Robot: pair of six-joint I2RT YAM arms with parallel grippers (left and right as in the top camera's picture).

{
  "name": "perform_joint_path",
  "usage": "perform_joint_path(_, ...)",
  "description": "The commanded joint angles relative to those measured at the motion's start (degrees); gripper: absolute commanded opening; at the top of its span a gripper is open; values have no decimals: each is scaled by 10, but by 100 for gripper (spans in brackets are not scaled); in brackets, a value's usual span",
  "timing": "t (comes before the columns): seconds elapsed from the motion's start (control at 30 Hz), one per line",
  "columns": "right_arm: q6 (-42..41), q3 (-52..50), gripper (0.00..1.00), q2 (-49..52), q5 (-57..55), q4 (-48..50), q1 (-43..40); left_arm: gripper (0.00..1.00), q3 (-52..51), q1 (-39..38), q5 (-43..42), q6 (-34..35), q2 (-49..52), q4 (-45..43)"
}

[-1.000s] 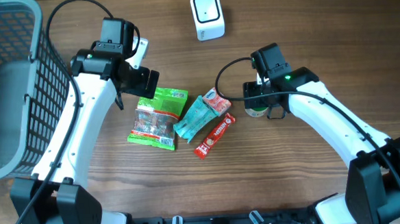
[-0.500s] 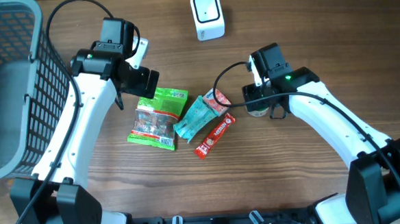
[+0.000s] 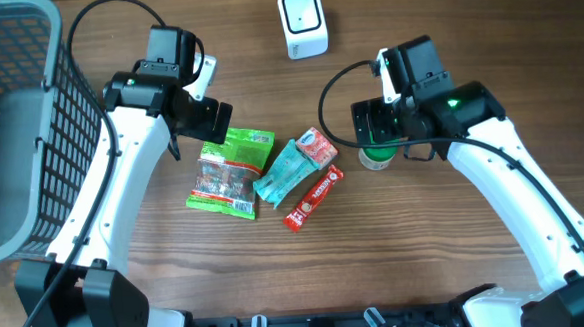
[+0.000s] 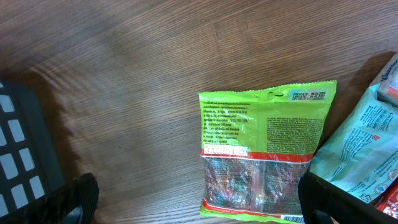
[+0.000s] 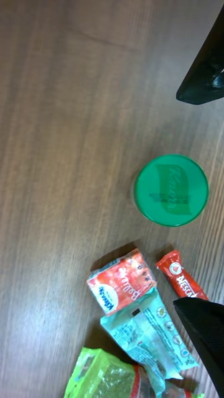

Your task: Scan the item barcode

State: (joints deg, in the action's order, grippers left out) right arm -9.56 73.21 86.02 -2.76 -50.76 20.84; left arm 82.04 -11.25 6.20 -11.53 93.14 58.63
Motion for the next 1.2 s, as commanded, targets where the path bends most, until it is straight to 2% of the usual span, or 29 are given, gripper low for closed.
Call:
perform_joint_path(0.0,-94,-34,100,10,-21,10,-2,100,6,-1,5,-7,-2,-2)
perform_joint_path(0.17,-115,-53,99,53,-20,43,-2,100,6,-1,5,-7,-2,-2)
perform_joint_path(0.53,-116,-53,98,172,-20,42,-3,100,6,-1,5,-7,-2,-2)
perform_joint_path(0.73,-114,-53,97,203,-20,59,-2,100,6,-1,5,-7,-2,-2)
perform_joint_path(1.17,-114,-53,83,203,-9,80,-2,100,6,-1,5,-7,-2,-2)
